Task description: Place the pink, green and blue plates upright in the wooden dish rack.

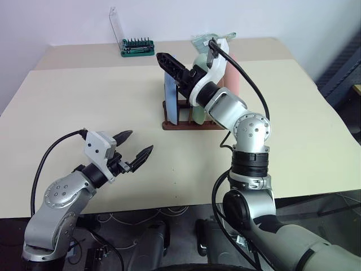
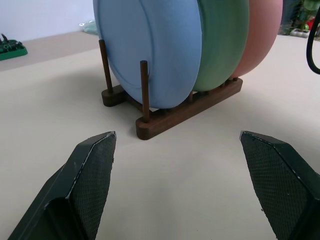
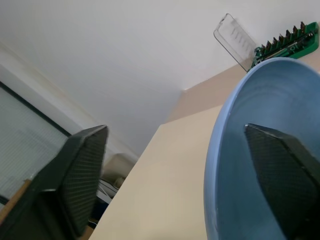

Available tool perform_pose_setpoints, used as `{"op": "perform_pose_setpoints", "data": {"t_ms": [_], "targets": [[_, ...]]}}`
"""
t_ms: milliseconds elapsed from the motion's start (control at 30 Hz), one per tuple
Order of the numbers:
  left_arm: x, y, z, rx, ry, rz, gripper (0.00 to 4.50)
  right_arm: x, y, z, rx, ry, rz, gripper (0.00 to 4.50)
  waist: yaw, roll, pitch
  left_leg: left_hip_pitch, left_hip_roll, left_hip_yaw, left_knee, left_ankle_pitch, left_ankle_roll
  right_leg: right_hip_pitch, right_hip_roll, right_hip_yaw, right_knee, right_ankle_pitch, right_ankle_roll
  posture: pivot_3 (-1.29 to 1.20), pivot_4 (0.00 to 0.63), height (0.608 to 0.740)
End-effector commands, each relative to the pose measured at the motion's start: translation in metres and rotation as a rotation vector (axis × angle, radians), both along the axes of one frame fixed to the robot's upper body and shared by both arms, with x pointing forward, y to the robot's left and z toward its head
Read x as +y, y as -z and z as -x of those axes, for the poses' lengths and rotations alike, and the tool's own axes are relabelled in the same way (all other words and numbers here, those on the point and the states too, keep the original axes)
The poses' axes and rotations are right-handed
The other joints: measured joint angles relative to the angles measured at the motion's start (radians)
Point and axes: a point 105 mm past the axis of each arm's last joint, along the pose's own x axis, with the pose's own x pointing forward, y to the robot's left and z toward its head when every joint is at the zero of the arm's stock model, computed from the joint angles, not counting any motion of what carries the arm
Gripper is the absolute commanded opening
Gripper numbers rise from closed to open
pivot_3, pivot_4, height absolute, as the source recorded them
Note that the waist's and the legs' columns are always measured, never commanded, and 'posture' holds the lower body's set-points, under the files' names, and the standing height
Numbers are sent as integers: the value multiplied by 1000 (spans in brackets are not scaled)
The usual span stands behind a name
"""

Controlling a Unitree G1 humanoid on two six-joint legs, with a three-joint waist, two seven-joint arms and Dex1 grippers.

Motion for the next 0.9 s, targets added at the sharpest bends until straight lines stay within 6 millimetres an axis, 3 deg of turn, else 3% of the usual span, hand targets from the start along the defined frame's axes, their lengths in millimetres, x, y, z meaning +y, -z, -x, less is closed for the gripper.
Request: {"op": "perform_pose_setpoints", "data": {"t_ms": [33,233,333,400,467,533,600,733,900], "targets": [[-6,-9,3,-36,27,-1,4089,2,-36,13,-173,0,23,4457,0,0,0,0,0,0,0,0,0,0,0,0,0,0,0,0,150,735],[-6,-9,2,-37,24,1,4089,-4,-57,26,-329,-10,98,4457,0,0,0,-1,0,0,0,0,0,0,0,0,-1,0,0,0,150,735],[-4,-9,1,-40,17,2,4089,-20,-75,41,-455,-15,141,4457,2,1,0,-1,0,0,0,0,0,0,0,0,-1,0,0,0,150,735],[-2,-8,0,-41,6,-3,4089,-38,-85,52,-590,11,207,4457,8,1,1,-2,0,0,0,0,0,0,0,-1,-2,0,0,0,150,735],[6,-6,-3,-41,-18,-20,4089,-85,-92,66,-732,70,285,4457,14,0,0,-4,0,0,1,0,1,0,-1,-1,-3,0,0,0,150,735],[13,-3,-6,-40,-41,-31,4089,-125,-77,72,-785,120,458,4457,27,0,0,-5,0,-2,2,-1,2,2,-1,-5,-9,0,0,0,150,735],[14,-2,-8,-40,-48,-34,4089,-142,-64,72,-783,133,563,4457,30,1,0,-5,0,-3,2,-3,4,7,-1,-8,-16,-1,1,0,150,735],[27,8,-14,-14,-76,-58,4089,-194,-1,75,-637,101,817,4457,28,2,1,-5,2,1,2,-4,7,7,-4,-8,-17,0,1,0,150,735],[39,21,-14,18,-90,-81,4089,-220,65,76,-479,67,978,4457,27,4,1,-4,3,1,2,-4,6,7,-4,-8,-17,0,1,0,150,735]]}}
